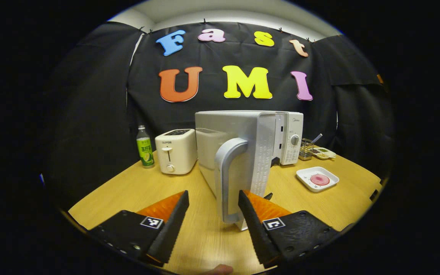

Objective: Open the microwave oven with the left hand, put the food in, and close the microwave oven.

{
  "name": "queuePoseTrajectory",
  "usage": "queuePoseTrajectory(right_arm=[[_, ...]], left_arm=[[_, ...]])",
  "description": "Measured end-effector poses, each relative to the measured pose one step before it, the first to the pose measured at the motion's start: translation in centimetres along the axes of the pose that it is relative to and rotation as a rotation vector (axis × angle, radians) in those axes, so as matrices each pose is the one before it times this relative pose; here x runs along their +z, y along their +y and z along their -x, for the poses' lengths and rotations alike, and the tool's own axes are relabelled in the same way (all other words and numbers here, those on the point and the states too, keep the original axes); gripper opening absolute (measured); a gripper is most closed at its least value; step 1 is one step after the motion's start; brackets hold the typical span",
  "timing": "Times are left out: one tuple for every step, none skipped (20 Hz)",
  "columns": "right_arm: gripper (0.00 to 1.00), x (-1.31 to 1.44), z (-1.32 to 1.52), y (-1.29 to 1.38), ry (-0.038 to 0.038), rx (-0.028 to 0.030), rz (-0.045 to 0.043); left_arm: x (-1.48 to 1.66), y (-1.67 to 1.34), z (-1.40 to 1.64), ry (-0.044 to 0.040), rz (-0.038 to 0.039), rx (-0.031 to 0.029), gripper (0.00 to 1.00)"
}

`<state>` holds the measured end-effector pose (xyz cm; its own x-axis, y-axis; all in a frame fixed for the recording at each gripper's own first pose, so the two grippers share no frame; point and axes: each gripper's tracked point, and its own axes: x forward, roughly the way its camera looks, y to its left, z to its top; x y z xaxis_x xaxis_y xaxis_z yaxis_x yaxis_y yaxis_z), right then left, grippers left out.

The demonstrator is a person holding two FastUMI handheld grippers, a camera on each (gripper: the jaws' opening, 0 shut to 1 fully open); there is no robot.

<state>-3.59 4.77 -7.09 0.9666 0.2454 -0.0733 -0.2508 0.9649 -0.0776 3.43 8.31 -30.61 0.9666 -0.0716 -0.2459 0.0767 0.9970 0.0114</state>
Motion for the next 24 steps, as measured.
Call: queuePoseTrajectory(right_arm=[[0.91,-0.242,-0.597,0.074,0.01123,-0.00312,0.01103],[0.92,-0.251,-0.747,0.17,0.01381,-0.00154,0.00912],[0.92,-0.167,-0.631,0.059,0.01317,-0.00053,0.00706],[1.0,-0.337,-0.859,0.079,0.01757,-0.00069,0.0072],[0.92,-0.302,-0.681,0.031,0.01521,0.00071,0.00489],[1.0,-0.303,-0.79,-0.021,0.01685,0.00047,0.00224],[1.0,-0.332,-0.839,-0.083,0.01836,0.0014,0.00134],[0.92,-0.371,-0.68,-0.1,0.01832,-0.0001,-0.00039],[1.0,-0.303,-0.821,-0.144,0.01895,-0.00179,0.00181],[0.92,-0.423,-0.912,-0.2,0.02132,-0.00175,0.00354],[1.0,-0.322,-1.028,-0.168,0.02217,-0.00115,0.00258],[0.92,-0.434,-1.138,-0.14,0.02754,0.00004,0.00453],[0.92,-0.445,-1.215,-0.028,0.03165,0.00426,0.00709],[0.92,-0.664,-1.419,-0.002,0.03765,0.00635,0.00626],[1.0,-0.742,-1.409,-0.071,0.04397,0.00816,0.00656],[1.0,-0.697,-1.65,-0.03,0.04604,0.01075,0.00499],[1.0,-0.678,-1.654,0.021,0.04659,0.01355,0.0047],[1.0,-0.824,-1.551,-0.084,0.0519,0.01313,0.00054],[1.0,-0.805,-1.683,-0.056,0.05652,0.01268,-0.00424],[0.92,-0.833,-1.816,0.165,0.05934,0.02005,-0.00564],[0.92,-0.788,-1.66,0.018,0.05918,0.01676,-0.00941],[1.0,-0.901,-1.663,0.035,0.0593,0.02013,-0.01278],[0.99,-0.783,-1.733,0.059,0.05814,0.02148,-0.01102],[0.98,-0.86,-1.536,-0.117,0.06066,0.02087,-0.01501]], left_arm=[[0.596,1.118,1.352,-0.01662,-0.00822,0.02601,0.87],[0.631,1.006,1.246,-0.0169,-0.00569,0.0225,0.94],[0.721,0.811,0.926,-0.01137,0.00289,0.02122,0.95],[0.807,0.449,0.891,-0.01062,0.01427,0.01139,0.95],[0.845,0.348,0.909,-0.00853,0.01338,0.01608,0.95],[0.909,0.274,0.593,-0.00763,0.00868,0.00587,0.95],[0.968,-0.051,0.67,-0.00678,-0.00009,0.00381,0.95],[1.024,0.006,0.563,-0.01374,-0.00229,0.00369,0.94],[1.169,-0.165,0.374,-0.01381,-0.00217,-0.00204,0.95],[0.701,-0.229,0.173,0.00047,0.00017,0.00552,0.94],[0.829,-0.109,0.241,-0.00004,0.00143,0.01704,0.94],[0.779,-0.165,0.121,-0.00294,-0.0003,0.01358,0.94],[0.823,-0.408,0.123,-0.00543,-0.00017,0.00456,0.94],[0.93,-0.7,0.123,-0.01178,0.00469,-0.00976,0.94],[0.983,-0.725,0.038,-0.015,0.00125,-0.01053,0.94],[0.779,-0.685,-0.282,-0.00706,0.00309,-0.0091,0.94],[0.779,-0.579,-0.18,-0.00694,0.00282,-0.0091,0.94],[0.357,-0.559,0.056,0.0016,0.00788,-0.00847,0.94],[0.706,-0.68,-0.296,-0.00541,0.01222,-0.01041,0.94],[0.532,-0.929,-0.006,-0.00094,0.01533,-0.01348,0.94],[0.528,-0.602,-0.109,-0.0105,0.00441,-0.00408,0.94],[0.703,-0.275,-0.203,-0.00887,-0.00583,0.0001,0.94],[0.432,-0.296,-0.04,-0.00558,-0.00953,0.00444,0.94],[0.235,-0.311,-0.185,-0.00622,-0.00865,0.00409,0.94]])
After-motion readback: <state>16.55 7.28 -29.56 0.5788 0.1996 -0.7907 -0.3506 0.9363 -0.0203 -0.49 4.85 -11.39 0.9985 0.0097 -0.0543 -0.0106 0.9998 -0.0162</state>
